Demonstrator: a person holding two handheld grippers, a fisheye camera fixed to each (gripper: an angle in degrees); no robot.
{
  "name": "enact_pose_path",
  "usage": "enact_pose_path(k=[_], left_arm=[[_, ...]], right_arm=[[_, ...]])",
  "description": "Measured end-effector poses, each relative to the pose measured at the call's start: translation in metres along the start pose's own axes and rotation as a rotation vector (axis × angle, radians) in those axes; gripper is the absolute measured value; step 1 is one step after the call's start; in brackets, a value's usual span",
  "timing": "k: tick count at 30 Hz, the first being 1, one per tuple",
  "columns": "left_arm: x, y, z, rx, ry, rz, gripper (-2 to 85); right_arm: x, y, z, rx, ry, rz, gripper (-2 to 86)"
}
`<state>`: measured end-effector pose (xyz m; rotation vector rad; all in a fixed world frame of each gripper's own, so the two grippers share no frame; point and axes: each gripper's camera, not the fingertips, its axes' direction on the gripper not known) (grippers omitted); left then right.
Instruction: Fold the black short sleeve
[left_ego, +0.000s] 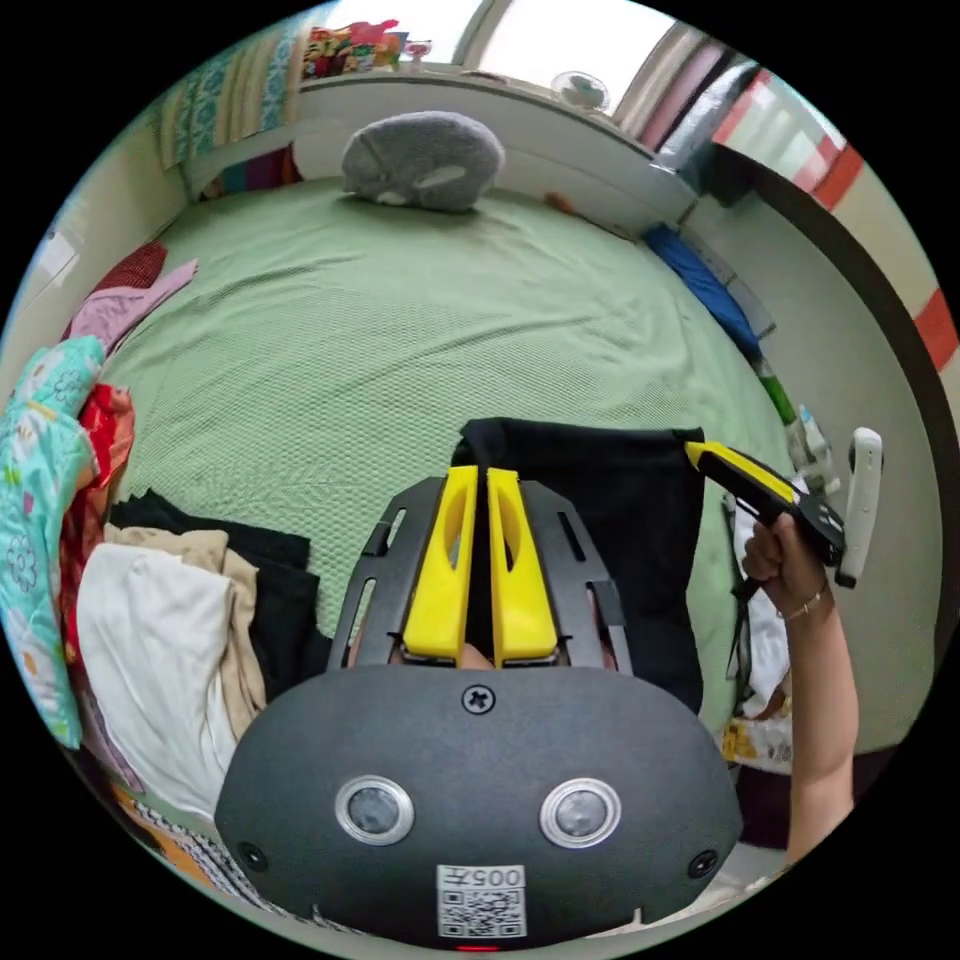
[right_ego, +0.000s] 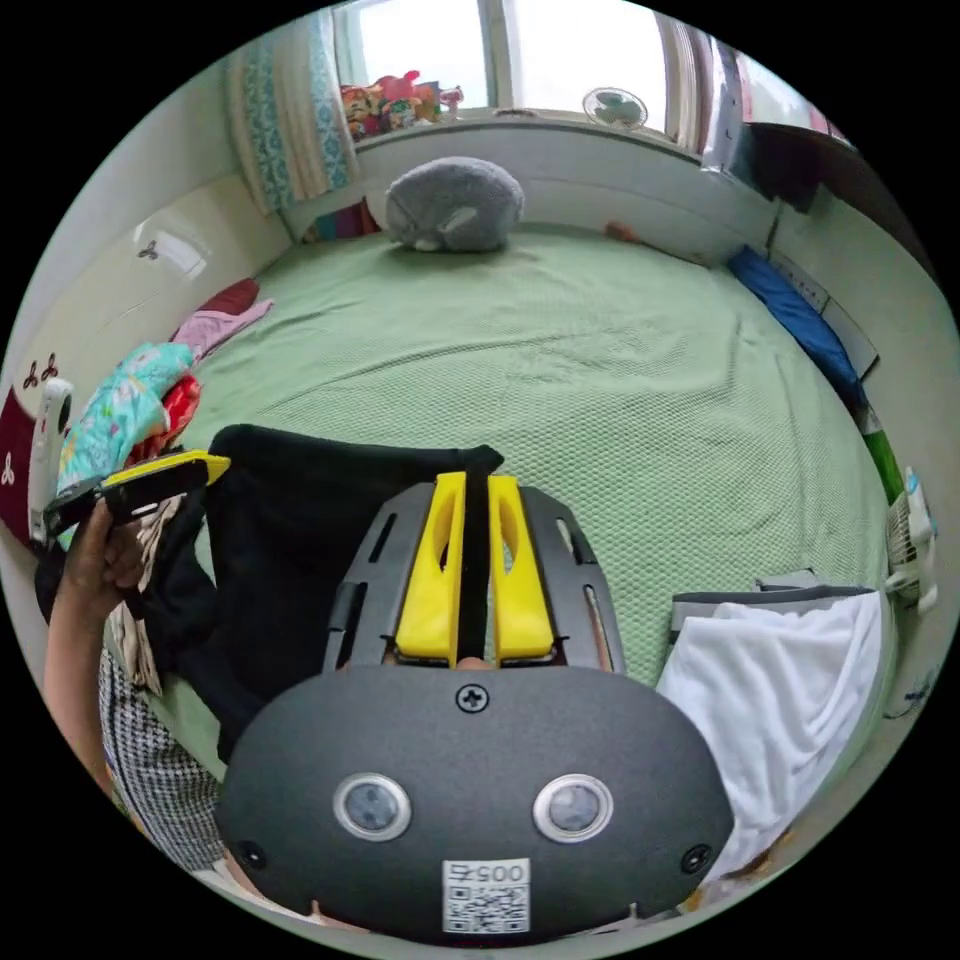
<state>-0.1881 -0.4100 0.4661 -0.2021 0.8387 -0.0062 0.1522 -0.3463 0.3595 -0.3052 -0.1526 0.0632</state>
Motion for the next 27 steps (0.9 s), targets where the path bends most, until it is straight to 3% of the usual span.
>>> enact_pose_path(k=[7,14,23,27], left_arm=[[-0.007,0.066,-0.023,-0.004,0.042,0.124,4.6],[-0.010,0.155,-0.033,-0.005,0.104,0.082,6.7],[0.012,0.150,0.006,-0.130,0.098,0.125,9.0],[0.015,0.147,0.026,-0.174,0.091,0.125,6.3]], right_arm=[[-0.013,0.086,-0.040,-0.040,-0.007,-0.190,7.4],[-0.045,0.190,-0.079,-0.159,-0.075,-0.134,6.5],[-0.106,0.223,-0.064,-0.149,-0.120,-0.201,7.7],[-0.121,0.220,-0.024,-0.215,0.055,-0.254,7.5]])
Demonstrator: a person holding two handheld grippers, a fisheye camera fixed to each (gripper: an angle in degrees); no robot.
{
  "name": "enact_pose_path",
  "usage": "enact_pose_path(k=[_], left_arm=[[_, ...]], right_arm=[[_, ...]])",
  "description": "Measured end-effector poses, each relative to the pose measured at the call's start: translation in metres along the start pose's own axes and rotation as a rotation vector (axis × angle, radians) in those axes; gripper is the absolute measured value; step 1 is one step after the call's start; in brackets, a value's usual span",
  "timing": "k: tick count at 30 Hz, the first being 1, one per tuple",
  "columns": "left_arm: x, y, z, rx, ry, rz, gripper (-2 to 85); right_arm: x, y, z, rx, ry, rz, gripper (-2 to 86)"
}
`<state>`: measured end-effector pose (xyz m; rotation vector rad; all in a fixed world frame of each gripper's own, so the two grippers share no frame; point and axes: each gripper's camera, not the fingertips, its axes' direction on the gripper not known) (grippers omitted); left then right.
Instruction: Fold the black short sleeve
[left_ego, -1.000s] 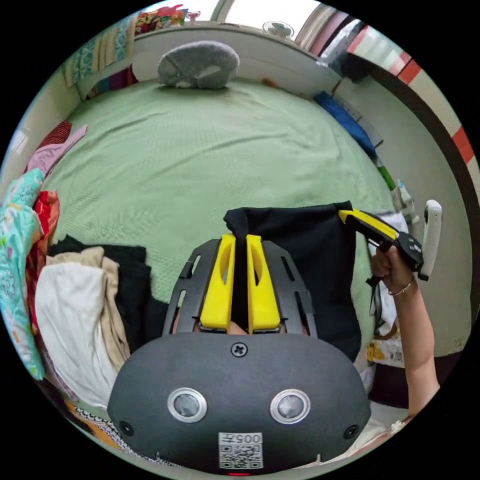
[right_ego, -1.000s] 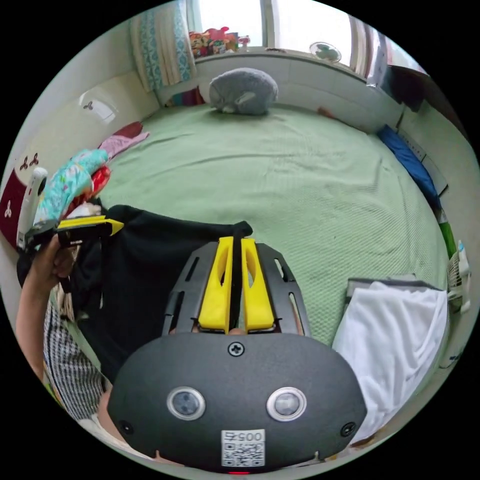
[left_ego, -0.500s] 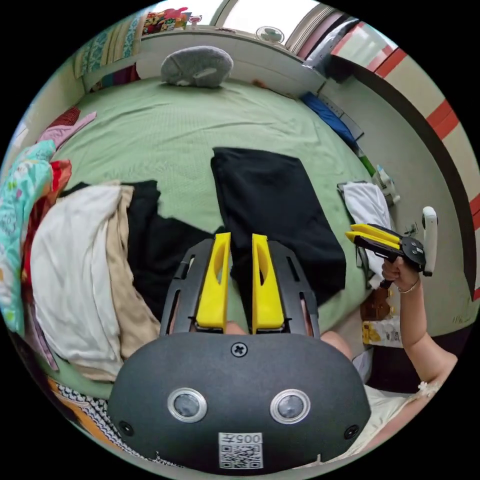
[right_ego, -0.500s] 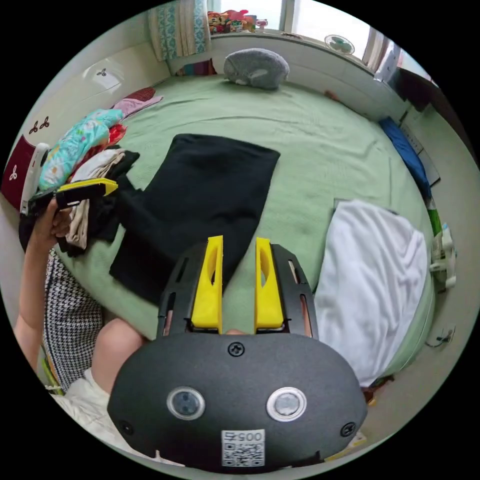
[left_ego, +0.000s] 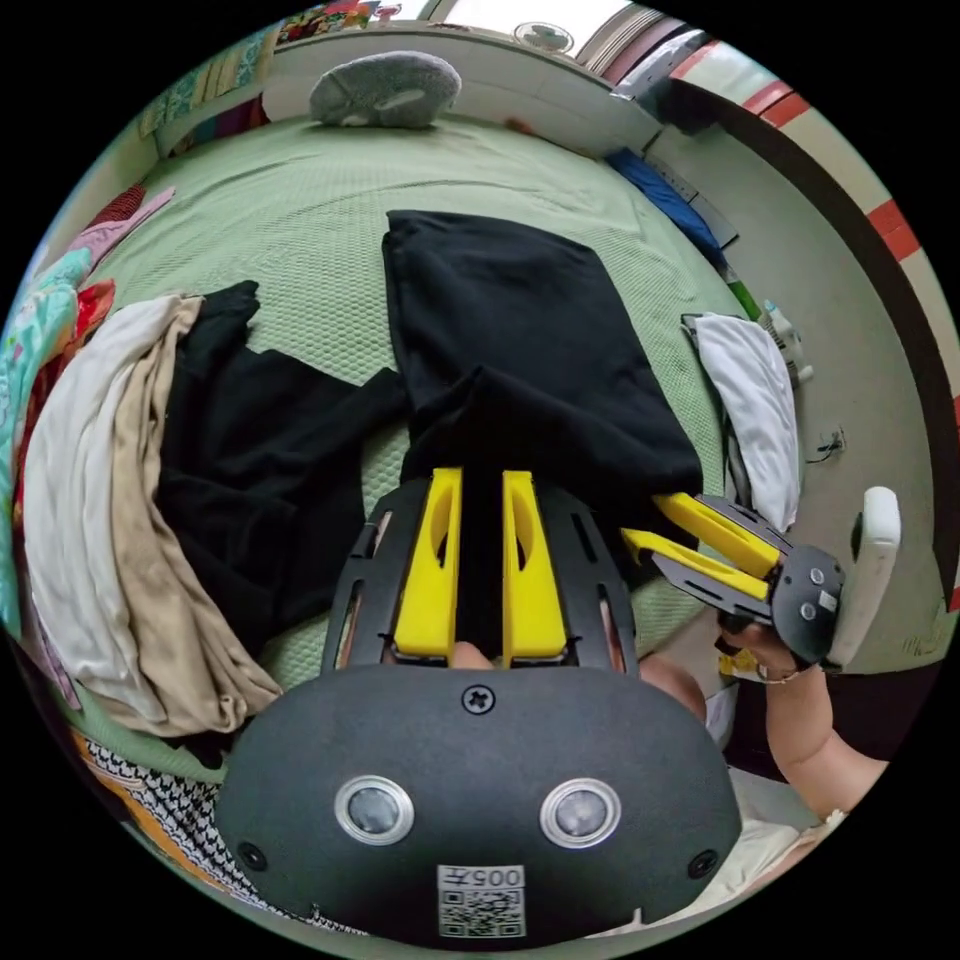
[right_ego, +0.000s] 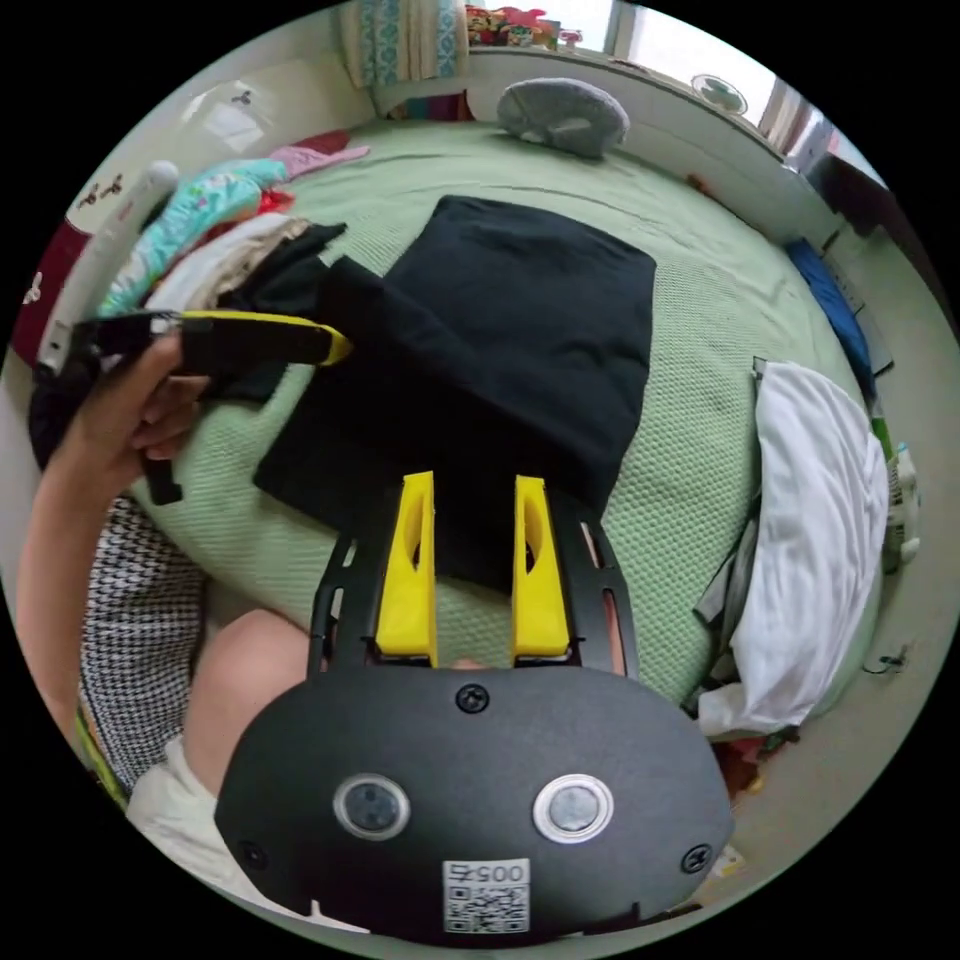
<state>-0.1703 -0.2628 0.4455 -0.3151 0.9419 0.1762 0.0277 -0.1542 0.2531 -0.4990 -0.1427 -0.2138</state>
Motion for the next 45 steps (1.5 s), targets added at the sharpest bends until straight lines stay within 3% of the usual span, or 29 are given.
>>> enact_pose_path(k=[3,11,18,21,31,38,45], left_arm=[[-0.001,0.004,0.008,-0.037,0.001,-0.031,1.6],[0.004,0.036,-0.043,0.078,0.107,0.000,-0.3],[0.011,0.070,-0.059,0.095,0.023,-0.002,0.1],[0.006,0.081,-0.042,0.081,-0.012,-0.031,0.9],[0.011,0.087,0.007,0.052,-0.037,0.081,13.2],[0.021,0.097,0.015,0.035,0.082,0.112,4.1],[0.017,0.126,-0.017,-0.014,0.137,0.032,2.7]], right_arm=[[-0.005,0.003,0.006,0.032,0.039,-0.051,6.2],[0.030,0.029,-0.045,0.162,-0.168,-0.001,-0.2],[0.024,0.053,-0.056,0.180,-0.165,-0.102,-1.5],[0.018,0.059,-0.025,0.049,-0.071,-0.086,-1.6],[0.027,0.079,-0.032,0.108,-0.172,-0.032,-1.0],[0.032,0.077,-0.021,0.087,-0.191,-0.020,-0.9],[0.040,0.084,-0.027,0.112,-0.222,0.007,-0.9]])
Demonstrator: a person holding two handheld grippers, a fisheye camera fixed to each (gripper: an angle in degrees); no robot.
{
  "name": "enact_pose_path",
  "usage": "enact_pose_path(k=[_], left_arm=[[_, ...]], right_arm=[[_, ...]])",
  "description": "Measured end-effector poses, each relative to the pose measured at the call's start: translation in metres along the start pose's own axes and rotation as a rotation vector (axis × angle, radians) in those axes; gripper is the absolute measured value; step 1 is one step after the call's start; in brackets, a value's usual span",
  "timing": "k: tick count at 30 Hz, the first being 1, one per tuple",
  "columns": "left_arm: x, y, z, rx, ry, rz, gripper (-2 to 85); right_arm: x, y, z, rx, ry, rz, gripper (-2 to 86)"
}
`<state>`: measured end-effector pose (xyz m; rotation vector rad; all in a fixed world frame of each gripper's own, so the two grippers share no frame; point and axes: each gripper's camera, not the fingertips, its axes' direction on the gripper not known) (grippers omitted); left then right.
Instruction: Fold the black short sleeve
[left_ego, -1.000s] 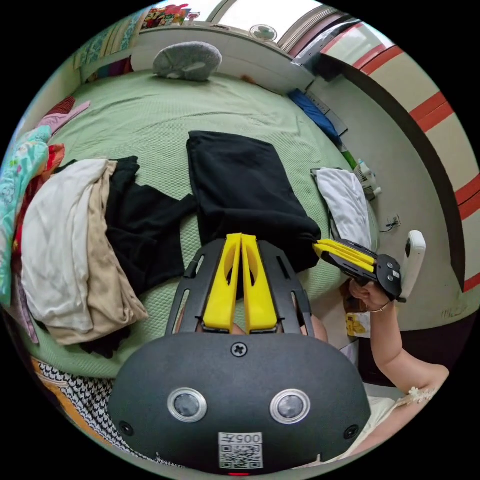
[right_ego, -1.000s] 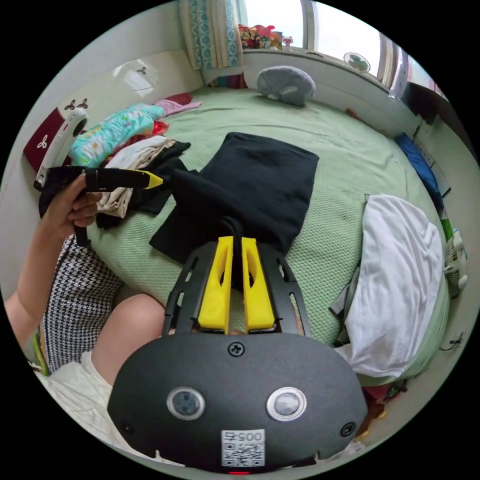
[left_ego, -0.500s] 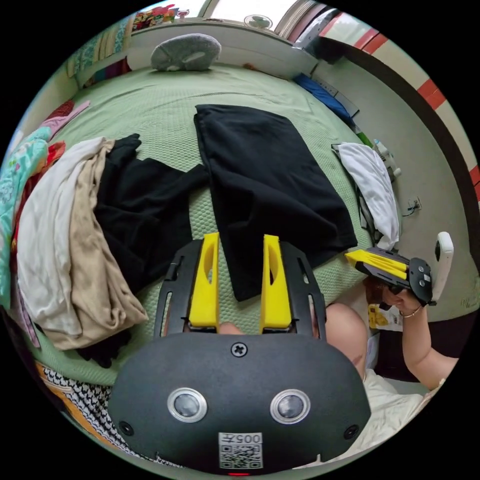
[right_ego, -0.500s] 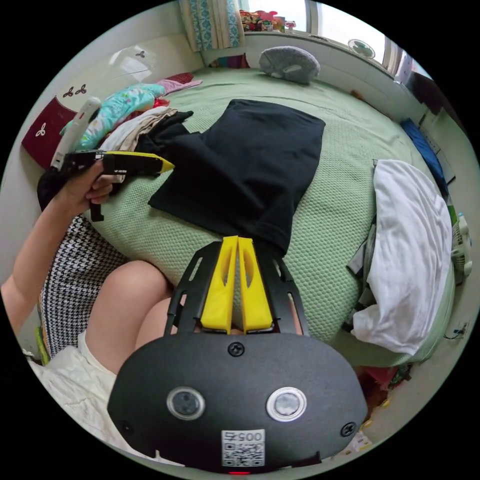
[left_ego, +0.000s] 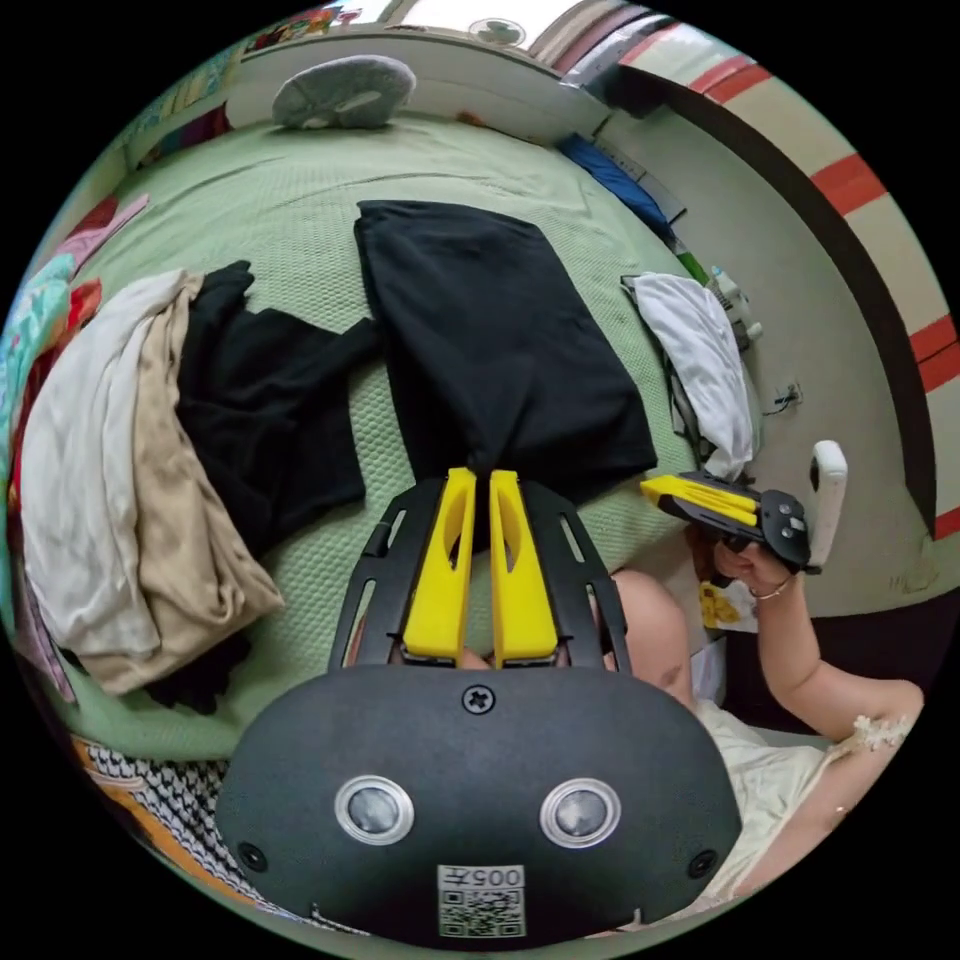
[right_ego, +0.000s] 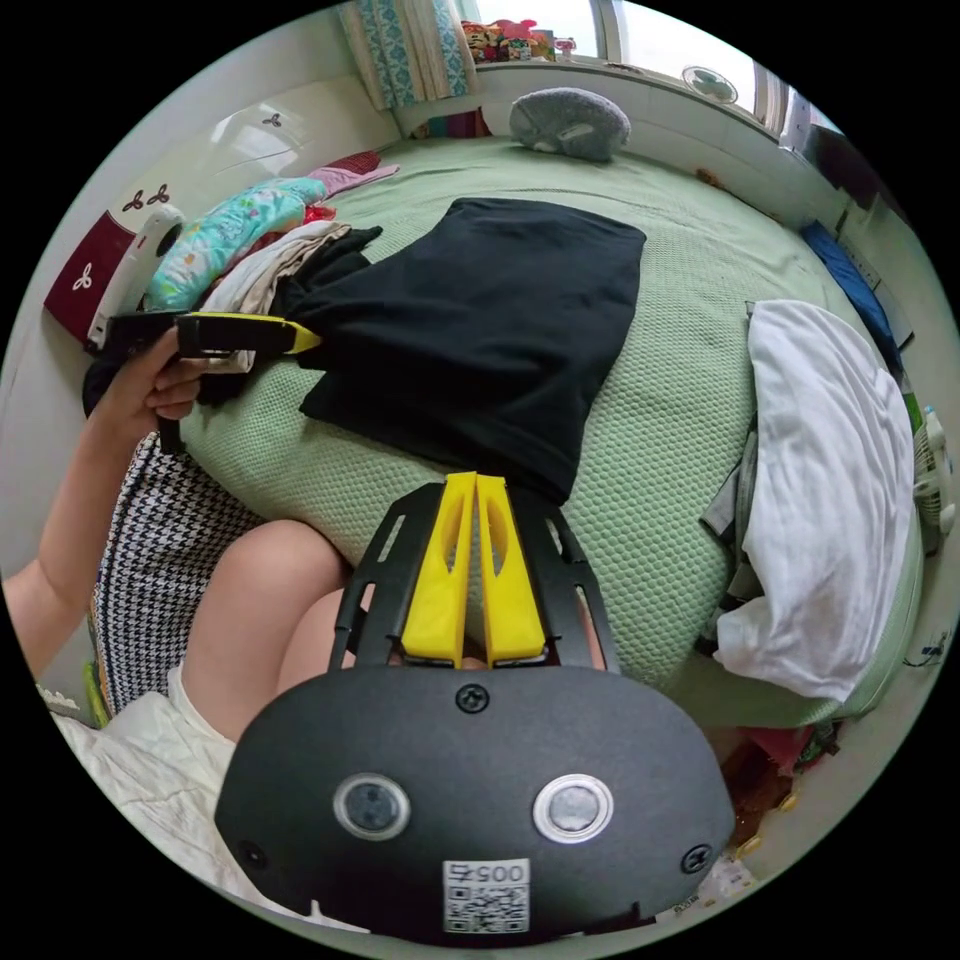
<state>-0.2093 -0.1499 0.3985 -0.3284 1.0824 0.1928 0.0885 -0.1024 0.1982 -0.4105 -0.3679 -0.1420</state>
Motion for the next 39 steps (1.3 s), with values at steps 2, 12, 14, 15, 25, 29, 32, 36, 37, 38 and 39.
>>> enact_pose_path(k=[2,12,14,15,25,29,32,36,37,38,39], left_arm=[[-0.012,0.009,0.006,-0.065,0.085,-0.083,2.6],[0.010,0.043,0.004,0.063,-0.198,-0.121,0.0],[0.036,0.034,0.003,0.119,-0.223,-0.067,-0.2],[0.043,0.030,0.006,0.117,-0.222,-0.051,-0.2],[0.059,0.043,0.066,0.066,-0.270,-0.108,-0.1],[0.063,0.069,0.038,0.109,-0.244,-0.146,0.1],[0.072,0.087,0.024,0.141,-0.164,-0.143,0.8],[0.089,0.101,0.027,0.170,-0.104,-0.133,6.1],[0.094,0.103,0.032,0.162,-0.094,-0.134,10.0],[0.099,0.104,0.038,0.154,-0.092,-0.141,14.0],[0.102,0.104,0.040,0.152,-0.095,-0.144,14.7]], right_arm=[[0.000,0.000,0.001,-0.009,0.001,0.003,-0.9],[0.011,-0.016,-0.018,0.029,0.094,0.001,-0.9],[0.014,-0.036,-0.024,0.068,0.104,0.018,-0.9],[0.014,-0.041,-0.025,0.080,0.111,0.024,-0.9],[0.029,-0.057,0.039,-0.032,0.211,0.069,-1.2],[0.043,-0.054,0.020,-0.102,0.140,0.019,-1.1],[0.068,-0.063,-0.015,0.109,0.086,0.086,-0.6],[0.097,-0.095,-0.040,0.390,0.089,0.085,3.1],[0.106,-0.114,-0.036,0.394,0.081,0.048,4.9],[0.116,-0.135,-0.027,0.364,0.087,0.037,6.1],[0.121,-0.146,-0.021,0.345,0.100,0.035,6.6]])
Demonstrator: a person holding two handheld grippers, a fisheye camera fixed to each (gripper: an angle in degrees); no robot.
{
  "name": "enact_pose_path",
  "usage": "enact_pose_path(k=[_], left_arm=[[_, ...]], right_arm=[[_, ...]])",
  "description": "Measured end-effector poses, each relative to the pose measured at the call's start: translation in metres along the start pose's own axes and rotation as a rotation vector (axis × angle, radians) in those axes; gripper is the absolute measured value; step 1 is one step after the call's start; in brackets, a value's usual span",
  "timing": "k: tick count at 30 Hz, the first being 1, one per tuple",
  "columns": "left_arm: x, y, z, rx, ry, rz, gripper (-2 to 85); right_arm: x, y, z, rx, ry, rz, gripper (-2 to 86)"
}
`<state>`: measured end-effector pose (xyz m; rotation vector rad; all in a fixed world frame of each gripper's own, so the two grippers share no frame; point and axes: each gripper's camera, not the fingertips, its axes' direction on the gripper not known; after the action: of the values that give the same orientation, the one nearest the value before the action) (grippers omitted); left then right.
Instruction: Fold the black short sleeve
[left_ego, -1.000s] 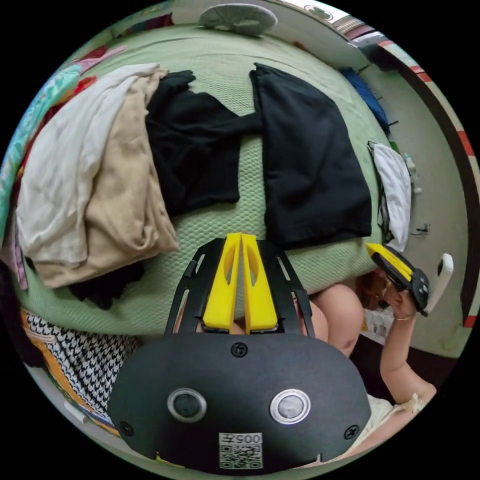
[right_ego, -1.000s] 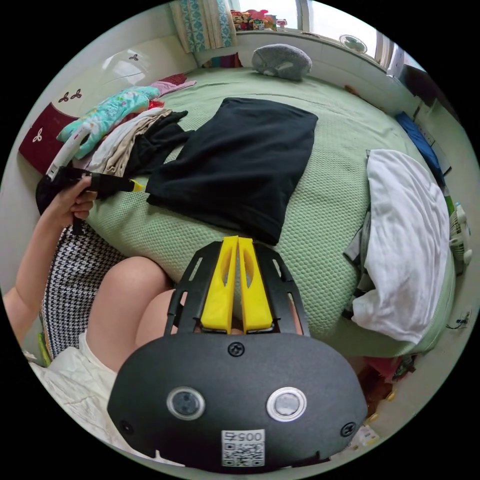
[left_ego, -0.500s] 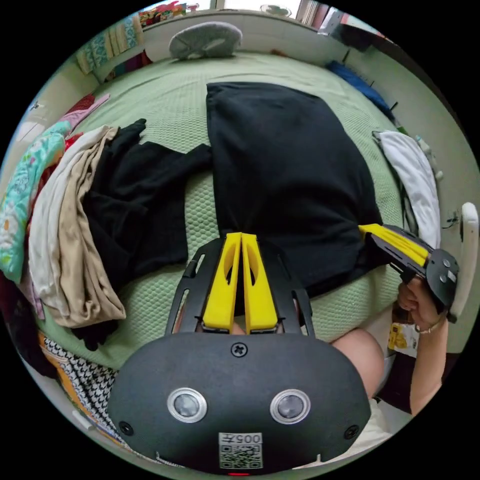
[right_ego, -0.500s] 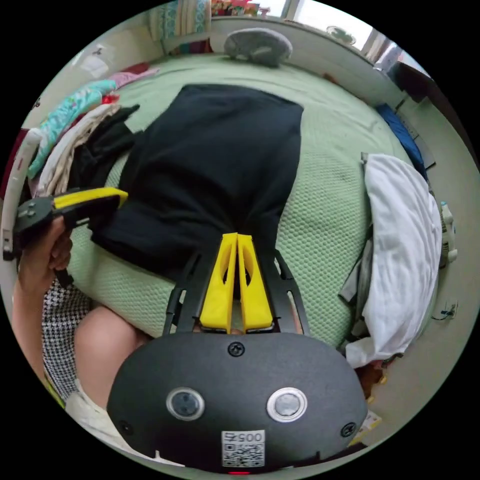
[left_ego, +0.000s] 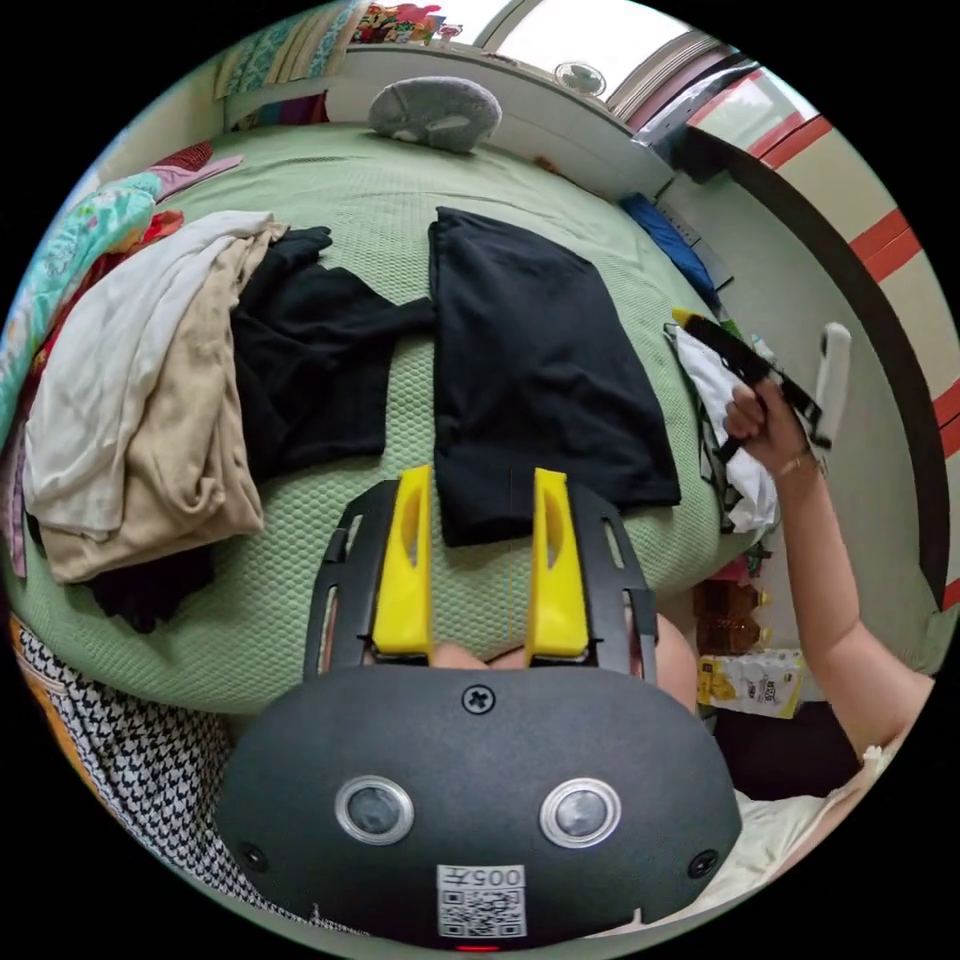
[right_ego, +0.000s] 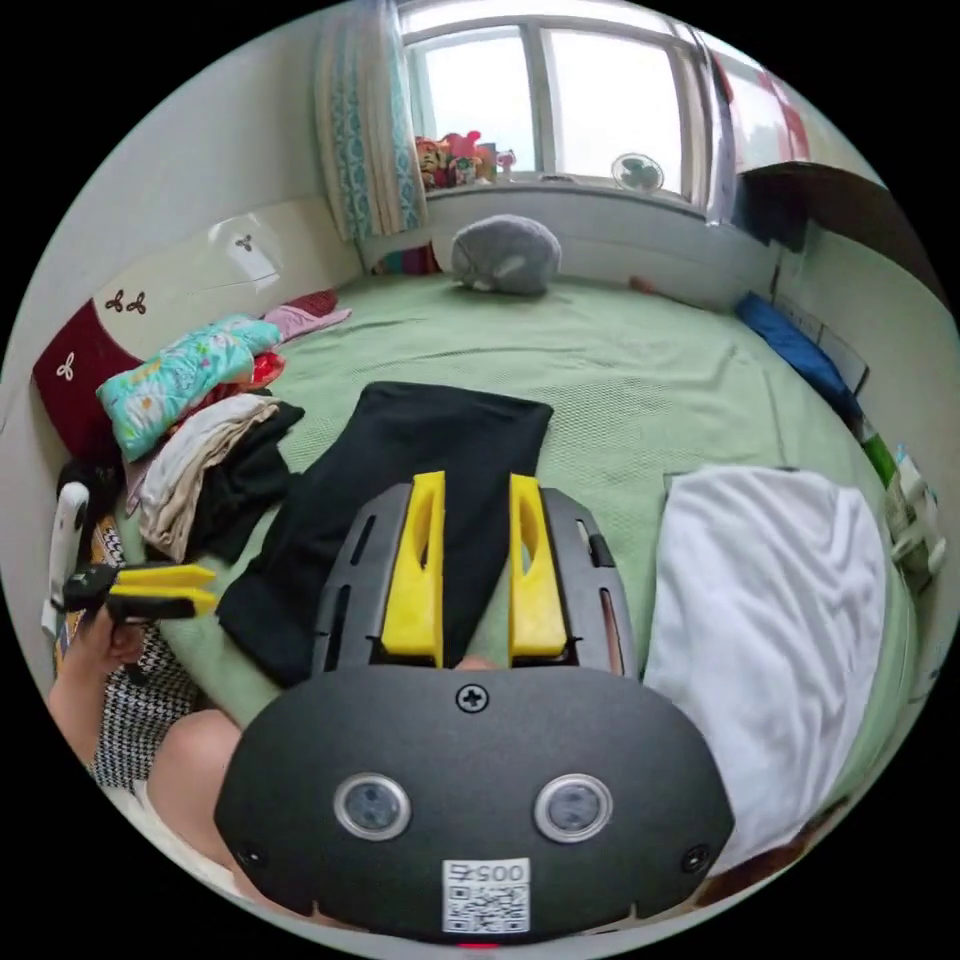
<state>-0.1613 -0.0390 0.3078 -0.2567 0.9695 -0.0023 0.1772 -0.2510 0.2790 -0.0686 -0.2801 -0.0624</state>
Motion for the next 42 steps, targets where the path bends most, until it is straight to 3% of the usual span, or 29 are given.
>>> enact_pose_path(k=[5,11,19,22,25,28,34,42], left_arm=[[0.023,0.008,0.019,0.002,-0.041,-0.026,16.9],[0.062,0.024,0.030,0.026,-0.180,-0.006,16.1],[0.117,0.035,0.030,0.017,-0.279,0.017,12.9],[0.141,0.039,0.030,0.007,-0.223,0.054,6.8],[0.165,0.040,0.024,-0.007,-0.270,0.095,4.3],[0.183,0.047,-0.006,0.066,-0.169,0.070,3.9],[0.243,0.074,-0.067,0.140,-0.135,0.162,3.7],[0.341,0.107,-0.115,0.239,-0.043,0.355,3.8]], right_arm=[[0.027,-0.061,0.070,-0.154,0.098,-0.059,8.7],[0.047,-0.089,0.120,-0.291,0.052,0.007,10.3],[0.061,-0.076,0.109,-0.235,-0.060,0.096,8.2],[0.054,-0.075,0.101,-0.244,-0.095,0.050,3.6],[0.047,-0.075,0.078,-0.216,-0.064,0.044,-0.1],[0.038,-0.078,0.035,-0.159,-0.047,0.022,-0.7],[0.011,-0.084,-0.071,-0.108,0.084,-0.118,-0.9],[0.042,-0.072,-0.212,-0.015,0.232,-0.053,-0.8]])
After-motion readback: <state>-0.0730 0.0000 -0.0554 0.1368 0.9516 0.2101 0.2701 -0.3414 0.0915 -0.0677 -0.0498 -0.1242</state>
